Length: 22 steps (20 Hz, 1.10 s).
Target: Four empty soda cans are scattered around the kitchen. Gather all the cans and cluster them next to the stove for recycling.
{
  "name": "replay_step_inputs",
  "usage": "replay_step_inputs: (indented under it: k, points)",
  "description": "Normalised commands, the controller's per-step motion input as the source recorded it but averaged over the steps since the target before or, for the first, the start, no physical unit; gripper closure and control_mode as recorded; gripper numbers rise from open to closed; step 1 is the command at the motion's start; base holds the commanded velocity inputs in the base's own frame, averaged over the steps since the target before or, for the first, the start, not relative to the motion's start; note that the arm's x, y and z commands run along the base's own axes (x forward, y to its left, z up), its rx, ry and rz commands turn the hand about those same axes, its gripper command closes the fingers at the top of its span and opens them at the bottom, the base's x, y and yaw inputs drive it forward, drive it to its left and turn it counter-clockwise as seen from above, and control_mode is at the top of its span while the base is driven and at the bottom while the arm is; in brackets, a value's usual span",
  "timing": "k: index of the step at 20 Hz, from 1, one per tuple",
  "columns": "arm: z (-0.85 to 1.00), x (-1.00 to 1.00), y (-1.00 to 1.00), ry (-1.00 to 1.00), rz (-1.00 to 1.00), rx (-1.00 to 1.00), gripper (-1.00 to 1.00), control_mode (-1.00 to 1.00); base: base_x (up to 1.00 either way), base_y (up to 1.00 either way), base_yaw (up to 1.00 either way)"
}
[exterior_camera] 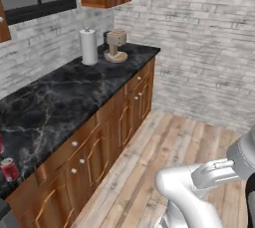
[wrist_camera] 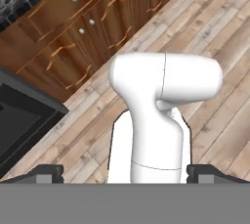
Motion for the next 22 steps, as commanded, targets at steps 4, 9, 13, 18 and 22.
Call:
replay_step_inputs:
  k: [4,9,13,18,22]
  points:
    - [0.0,0.0,0.0,0.0,0.0,0.0,-1.0,1.0,-0.67,0.0,-0.55]
    - [0.0,0.0,0.0,0.0,0.0,0.0,-1.0,1.0,-0.61,0.0,-0.57]
    - [0.0,0.0,0.0,0.0,0.0,0.0,-1.0,1.0,-0.28,0.0,-0.6]
    - [0.0,0.0,0.0,0.0,0.0,0.0,-1.0,1.0,-0.34,0.01,-0.6]
    - [0.0,0.0,0.0,0.0,0.0,0.0,-1.0,1.0,-0.29,0.15,-0.61]
